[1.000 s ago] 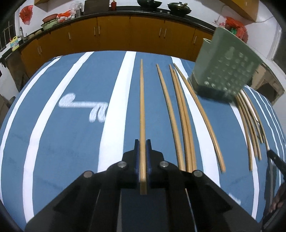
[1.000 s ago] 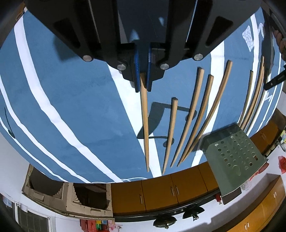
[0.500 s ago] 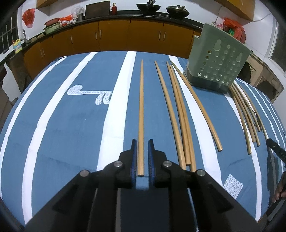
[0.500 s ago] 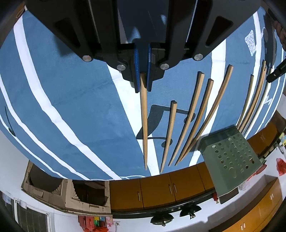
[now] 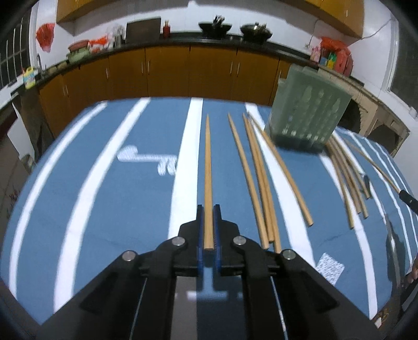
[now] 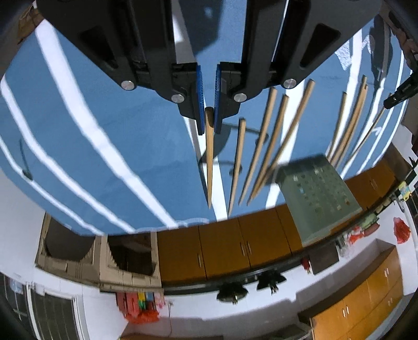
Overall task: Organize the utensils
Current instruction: 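Lift both held chopsticks and carry them over the green utensil holder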
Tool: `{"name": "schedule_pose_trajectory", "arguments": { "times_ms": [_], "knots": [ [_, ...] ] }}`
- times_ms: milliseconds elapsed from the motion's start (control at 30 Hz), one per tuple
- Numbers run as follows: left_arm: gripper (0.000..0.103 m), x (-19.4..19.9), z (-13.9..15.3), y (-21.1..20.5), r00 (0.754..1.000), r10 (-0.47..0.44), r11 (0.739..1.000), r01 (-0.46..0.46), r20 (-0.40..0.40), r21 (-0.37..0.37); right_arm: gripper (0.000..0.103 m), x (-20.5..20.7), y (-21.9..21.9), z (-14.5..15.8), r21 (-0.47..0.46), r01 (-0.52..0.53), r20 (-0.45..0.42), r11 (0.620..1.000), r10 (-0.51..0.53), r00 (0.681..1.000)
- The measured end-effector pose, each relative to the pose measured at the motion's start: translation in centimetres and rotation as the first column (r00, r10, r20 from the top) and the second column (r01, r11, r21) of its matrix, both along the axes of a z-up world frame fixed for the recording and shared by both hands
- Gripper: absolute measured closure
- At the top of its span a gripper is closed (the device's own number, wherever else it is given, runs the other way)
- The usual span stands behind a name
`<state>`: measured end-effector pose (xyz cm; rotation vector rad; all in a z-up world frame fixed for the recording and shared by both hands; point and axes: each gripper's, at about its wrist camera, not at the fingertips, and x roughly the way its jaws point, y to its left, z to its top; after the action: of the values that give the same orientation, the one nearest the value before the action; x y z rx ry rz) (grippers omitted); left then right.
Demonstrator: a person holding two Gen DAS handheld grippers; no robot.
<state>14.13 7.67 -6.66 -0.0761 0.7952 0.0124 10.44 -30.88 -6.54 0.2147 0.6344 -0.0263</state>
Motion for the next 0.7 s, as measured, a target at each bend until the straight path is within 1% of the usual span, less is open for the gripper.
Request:
{"name": "schedule_pose_trajectory", "arguments": {
  "times_ms": [133, 267, 367, 500, 600, 700],
  "knots": [
    [0.095, -0.9, 2.3, 0.2, 0.998, 0.001, 1.000, -0.002, 0.070, 0.012, 0.095, -0.6, -0.4, 2.0, -0.007, 0.007, 0.063, 1.000, -0.006, 0.998],
    [0.095, -1.5, 4.7, 0.7, 0.989, 0.019, 1.000, -0.018, 0.144, -0.007, 0.095, -1.0, -0.7, 3.7, -0.004, 0.008, 0.119, 1.000, -0.008, 0.993],
    [0.095, -2.1, 6.6, 1.0, 0.978, 0.033, 0.999, -0.029, 0.207, -0.025, 0.095, -1.1, -0.9, 4.8, 0.000, 0.007, 0.156, 1.000, -0.007, 0.988],
    [0.095, -2.3, 9.4, 1.4, 0.955, 0.048, 0.998, -0.035, 0.292, -0.049, 0.095, -1.0, -1.4, 6.4, 0.024, 0.003, 0.211, 1.000, -0.008, 0.977],
    [0.095, -2.1, 11.1, 1.6, 0.940, 0.055, 0.997, -0.036, 0.336, -0.063, 0.095, -0.8, -1.7, 7.5, 0.036, 0.004, 0.248, 0.999, -0.013, 0.969],
    [0.095, -1.8, 12.5, 1.7, 0.931, 0.056, 0.997, -0.030, 0.361, -0.077, 0.095, -0.5, -1.9, 8.6, 0.046, 0.002, 0.282, 0.999, -0.015, 0.959]
  ]
}}
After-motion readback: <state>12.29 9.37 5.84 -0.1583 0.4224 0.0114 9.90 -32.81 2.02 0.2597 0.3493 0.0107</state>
